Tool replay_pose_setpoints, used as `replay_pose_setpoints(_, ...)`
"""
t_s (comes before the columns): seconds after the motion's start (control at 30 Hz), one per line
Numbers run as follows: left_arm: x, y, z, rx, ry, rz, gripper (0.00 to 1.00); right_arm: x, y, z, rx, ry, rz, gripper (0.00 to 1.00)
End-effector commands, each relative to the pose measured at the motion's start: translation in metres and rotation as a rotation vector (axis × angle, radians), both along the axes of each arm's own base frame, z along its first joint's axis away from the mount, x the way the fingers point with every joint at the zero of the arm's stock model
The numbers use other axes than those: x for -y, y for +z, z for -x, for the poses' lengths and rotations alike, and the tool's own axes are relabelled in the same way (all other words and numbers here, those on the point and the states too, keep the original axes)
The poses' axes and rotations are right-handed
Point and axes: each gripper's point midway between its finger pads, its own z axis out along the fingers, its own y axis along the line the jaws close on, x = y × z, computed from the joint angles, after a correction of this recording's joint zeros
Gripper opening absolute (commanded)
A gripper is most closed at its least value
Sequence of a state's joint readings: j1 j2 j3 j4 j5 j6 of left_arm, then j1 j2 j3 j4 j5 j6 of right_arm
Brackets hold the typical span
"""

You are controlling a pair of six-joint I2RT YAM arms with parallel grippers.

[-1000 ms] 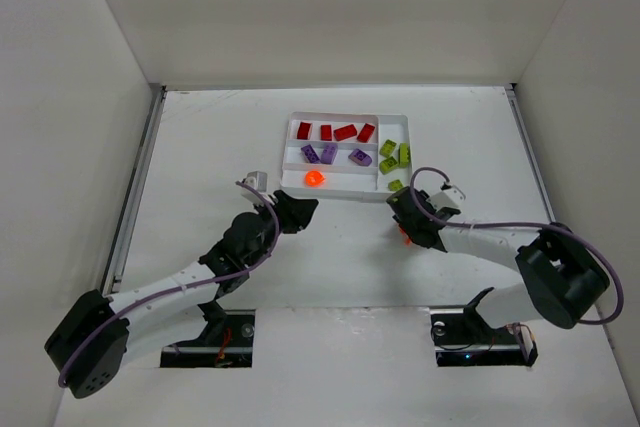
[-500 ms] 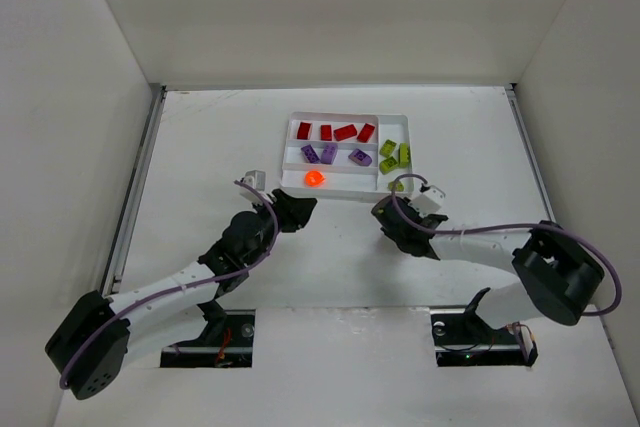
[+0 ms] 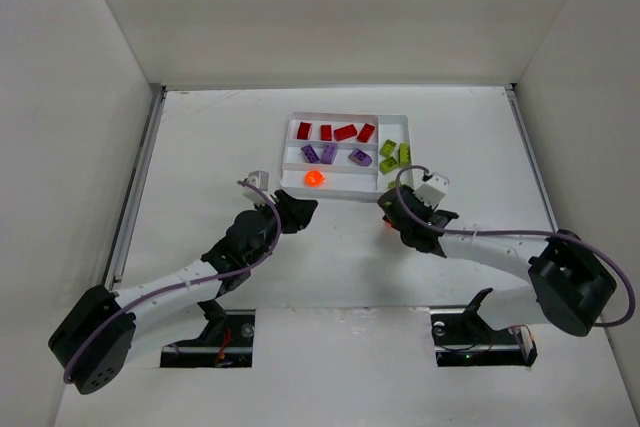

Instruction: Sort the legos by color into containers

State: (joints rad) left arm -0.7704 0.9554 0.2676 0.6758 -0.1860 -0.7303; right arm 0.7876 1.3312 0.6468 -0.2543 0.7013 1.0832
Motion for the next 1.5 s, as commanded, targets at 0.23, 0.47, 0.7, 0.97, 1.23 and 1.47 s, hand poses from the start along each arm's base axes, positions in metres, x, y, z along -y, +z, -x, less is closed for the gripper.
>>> replay_pose_setpoints(0.23, 0.002, 0.007, -0.001, 0.023, -0.007, 0.027, 0.37, 0.005, -0.016, -0.016, -0.056, -0.025, 0.007, 0.44)
replay_pose_setpoints(0.47, 0.003, 0.006, -0.002, 0.024, -0.004, 0.018, 0.37, 0.001, -0.024, -0.02, -0.042, -0.029, -0.032, 0.24)
replay_pose_setpoints(0.7, 0.002, 0.006, -0.003, 0.022, -0.001, 0.02, 0.37, 0.011, -0.004, -0.018, 0.037, -0.065, -0.026, 0.08)
replay_pose_setpoints(0.97, 0.003, 0.002, -0.004, 0.011, 0.0, 0.016, 0.37, -0.02, 0.06, -0.023, 0.166, 0.027, -0.127, 0.07)
replay_pose_setpoints(1.23, -0.004, 0.0, -0.008, 0.01, 0.02, 0.006, 0.37, -0.1, 0.078, -0.08, 0.199, 0.185, -0.155, 0.08)
replay_pose_setpoints(1.47, -0.002, -0.002, -0.007, 0.007, 0.014, 0.002, 0.37, -0.129, 0.065, -0.116, 0.179, 0.204, -0.131, 0.12)
